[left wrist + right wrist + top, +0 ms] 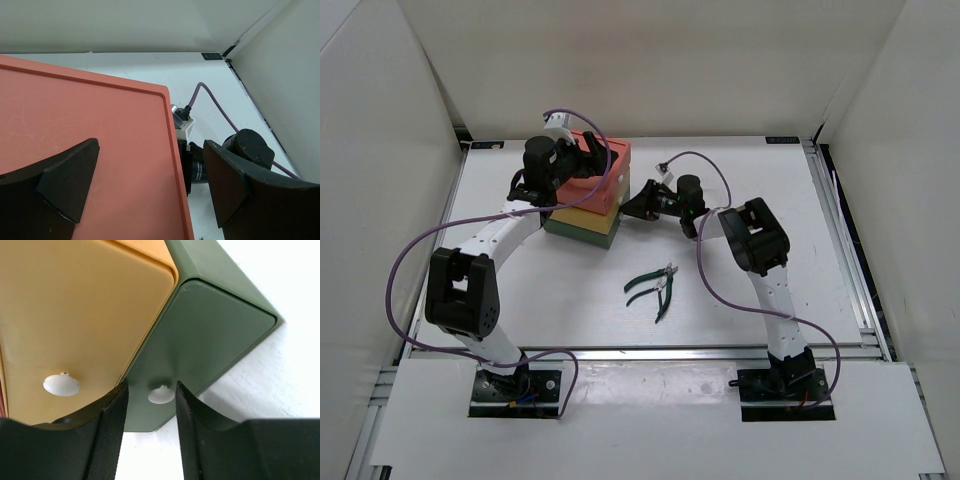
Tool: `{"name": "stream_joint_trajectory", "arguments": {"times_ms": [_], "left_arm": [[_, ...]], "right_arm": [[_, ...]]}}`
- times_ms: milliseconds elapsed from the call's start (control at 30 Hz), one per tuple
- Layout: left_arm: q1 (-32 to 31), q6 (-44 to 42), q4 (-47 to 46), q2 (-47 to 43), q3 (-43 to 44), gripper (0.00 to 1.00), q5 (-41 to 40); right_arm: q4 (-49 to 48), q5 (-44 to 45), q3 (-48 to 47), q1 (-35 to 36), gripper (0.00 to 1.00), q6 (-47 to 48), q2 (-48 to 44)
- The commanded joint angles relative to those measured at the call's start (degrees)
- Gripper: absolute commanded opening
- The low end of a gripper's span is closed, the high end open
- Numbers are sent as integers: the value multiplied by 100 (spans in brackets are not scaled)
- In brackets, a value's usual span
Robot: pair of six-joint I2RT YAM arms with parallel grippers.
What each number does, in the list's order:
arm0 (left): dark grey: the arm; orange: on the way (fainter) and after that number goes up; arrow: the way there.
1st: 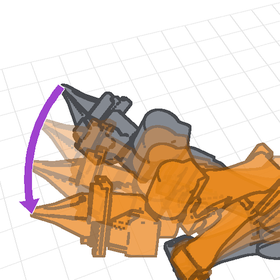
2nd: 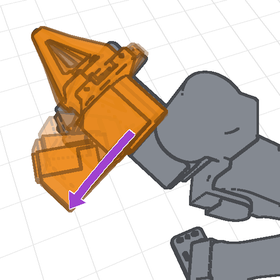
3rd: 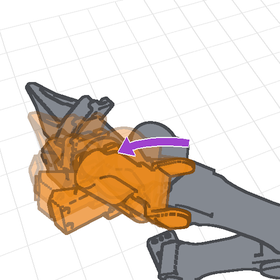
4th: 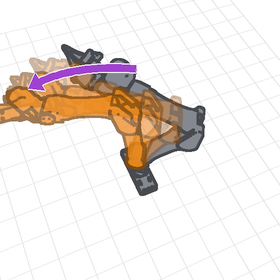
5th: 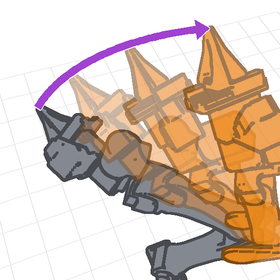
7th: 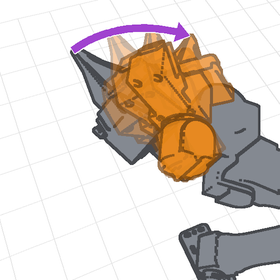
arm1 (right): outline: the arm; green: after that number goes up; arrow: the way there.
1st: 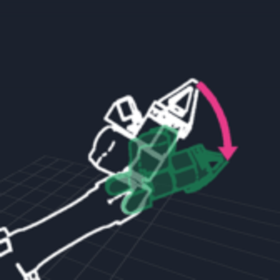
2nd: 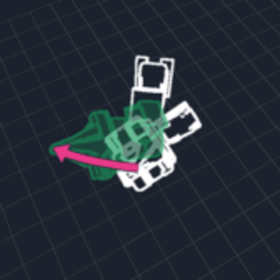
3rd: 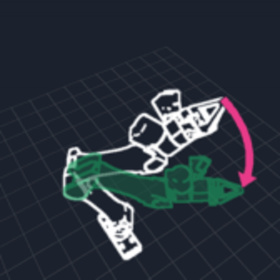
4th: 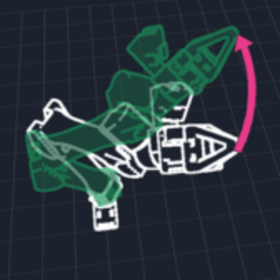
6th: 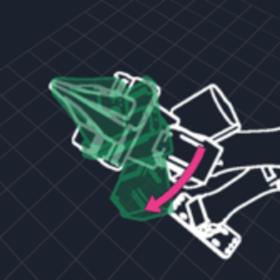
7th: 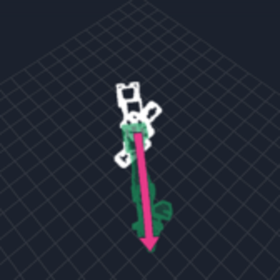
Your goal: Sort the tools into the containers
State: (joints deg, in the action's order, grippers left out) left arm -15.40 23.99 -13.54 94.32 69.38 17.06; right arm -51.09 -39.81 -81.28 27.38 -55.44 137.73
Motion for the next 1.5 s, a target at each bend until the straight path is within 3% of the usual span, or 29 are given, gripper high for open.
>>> {"name": "stream_joint_trajectory", "arguments": {"times_ms": [0,533,833,1100,1467], "left_arm": [[-104,71,1222,236,-189,97,104],[-104,79,1231,218,-206,97,87],[-113,54,1240,200,-206,96,69],[-113,45,1257,183,-215,97,34],[-104,-87,1494,165,-57,98,-159]], "right_arm": [[-243,-79,-257,40,44,-134,149],[-770,-238,-240,110,42,-608,412],[-1043,-352,-494,128,30,-924,605],[-1640,-449,-346,75,0,-1346,589],[-2413,-571,1060,-382,0,-1469,-79]]}}
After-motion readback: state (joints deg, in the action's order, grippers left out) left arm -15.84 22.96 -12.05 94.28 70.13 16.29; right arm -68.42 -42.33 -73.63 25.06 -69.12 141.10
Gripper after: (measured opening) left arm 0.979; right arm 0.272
